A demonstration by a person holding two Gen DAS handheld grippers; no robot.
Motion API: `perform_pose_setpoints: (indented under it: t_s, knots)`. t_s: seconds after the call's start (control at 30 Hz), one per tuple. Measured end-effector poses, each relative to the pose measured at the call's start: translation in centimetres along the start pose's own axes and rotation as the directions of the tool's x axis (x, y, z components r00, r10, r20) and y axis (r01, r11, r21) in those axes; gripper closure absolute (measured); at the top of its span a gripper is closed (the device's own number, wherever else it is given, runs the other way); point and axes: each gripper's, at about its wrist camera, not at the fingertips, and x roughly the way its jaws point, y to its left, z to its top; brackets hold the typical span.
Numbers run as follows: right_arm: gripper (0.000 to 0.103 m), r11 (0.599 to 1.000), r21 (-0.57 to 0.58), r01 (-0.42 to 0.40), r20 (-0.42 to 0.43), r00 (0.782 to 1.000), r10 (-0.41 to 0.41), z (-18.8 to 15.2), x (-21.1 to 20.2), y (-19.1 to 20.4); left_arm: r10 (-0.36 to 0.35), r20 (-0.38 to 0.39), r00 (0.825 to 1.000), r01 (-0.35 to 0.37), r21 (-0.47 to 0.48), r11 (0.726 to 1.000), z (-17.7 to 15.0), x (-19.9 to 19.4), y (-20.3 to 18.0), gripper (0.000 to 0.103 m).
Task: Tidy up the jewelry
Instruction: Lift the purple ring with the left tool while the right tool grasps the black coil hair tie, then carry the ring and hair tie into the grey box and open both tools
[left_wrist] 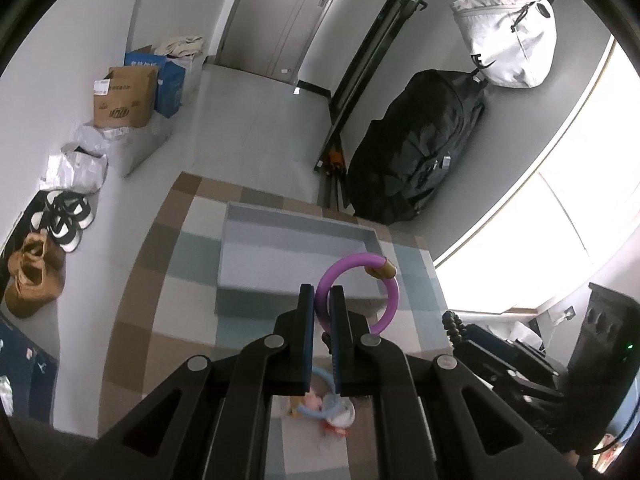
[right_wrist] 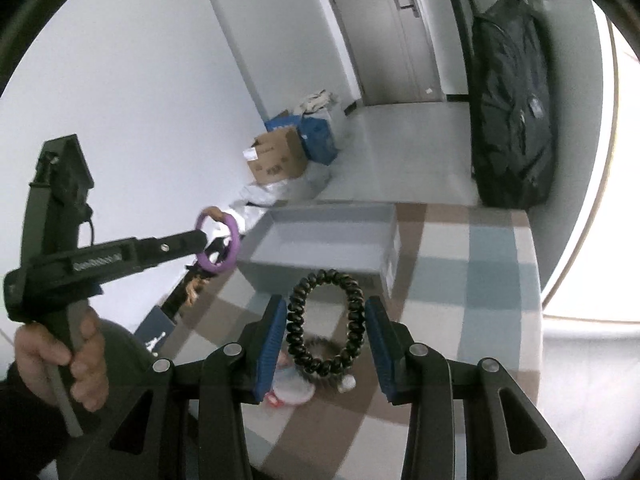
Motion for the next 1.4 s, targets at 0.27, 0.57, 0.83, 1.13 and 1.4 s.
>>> perform_pose_setpoints:
  t_s: [0.27, 0.57, 0.83, 1.13, 1.4]
  knots:
    - [0.064, 0.999, -0.016, -0.036, -0.015, 0.999, 0.036, 4.6, 3.8, -0.1, 0.009, -0.035, 0.999, -0.009, 0.019, 1.0, 2.6, 2.9, 0.7, 0.1]
    - [0.064, 0.999, -0.008, -0.04, -0.08, 0.996, 0.04, 6.9, 9.1, -1.1, 0.013, -0.067, 0.998, -0.013, -0.004, 1.0, 3.5, 5.5, 2.1, 0.1]
    - [0.063, 0.997, 0.044, -0.062, -0.142, 0.987, 0.068, 6.5, 12.0, -1.9, 0.024, -0.117, 0.993, -0.028, -0.029, 0.999, 3.3, 7.3, 3.0, 0.1]
    - [0.058, 0.995, 0.078, -0.07, -0.174, 0.981, 0.082, 6.0, 13.3, -2.3, 0.02, -0.141, 0.99, -0.023, -0.02, 1.0, 3.8, 8.5, 2.6, 0.1]
    - [0.025, 0.998, 0.044, -0.045, -0.105, 0.993, 0.049, 6.7, 12.0, -2.4, 0.001, -0.161, 0.987, -0.002, -0.008, 1.0, 4.4, 9.0, 2.3, 0.084]
